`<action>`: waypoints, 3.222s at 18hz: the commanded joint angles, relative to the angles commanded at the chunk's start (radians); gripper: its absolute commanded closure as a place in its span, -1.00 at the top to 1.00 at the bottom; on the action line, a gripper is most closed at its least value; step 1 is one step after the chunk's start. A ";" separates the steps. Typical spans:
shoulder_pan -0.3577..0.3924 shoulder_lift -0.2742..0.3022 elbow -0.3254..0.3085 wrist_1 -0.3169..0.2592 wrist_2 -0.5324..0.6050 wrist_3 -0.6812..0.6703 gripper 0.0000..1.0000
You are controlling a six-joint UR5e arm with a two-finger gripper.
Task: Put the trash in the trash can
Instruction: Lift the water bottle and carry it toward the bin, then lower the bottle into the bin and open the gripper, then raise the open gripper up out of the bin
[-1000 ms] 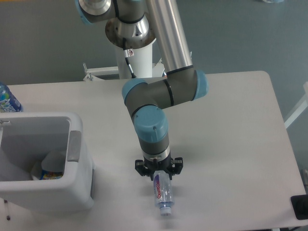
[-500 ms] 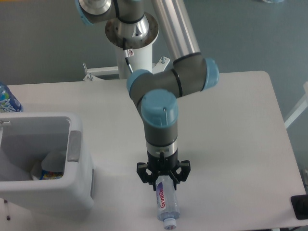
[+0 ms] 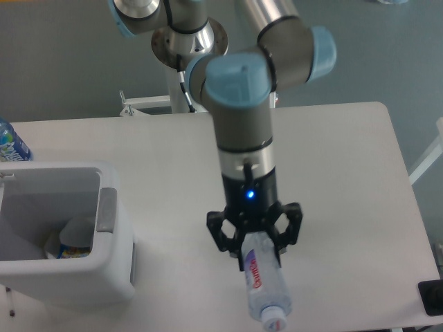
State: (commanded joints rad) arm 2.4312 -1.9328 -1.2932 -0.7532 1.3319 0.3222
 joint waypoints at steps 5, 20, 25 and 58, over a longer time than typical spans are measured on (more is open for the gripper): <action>0.034 0.035 0.015 0.002 -0.144 -0.017 0.19; -0.096 0.087 0.000 0.002 -0.270 -0.144 0.19; -0.142 0.086 -0.014 0.000 -0.381 -0.144 0.19; -0.256 0.095 -0.109 0.000 -0.373 -0.089 1.00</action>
State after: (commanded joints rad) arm 2.1750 -1.8377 -1.4021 -0.7532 0.9587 0.2331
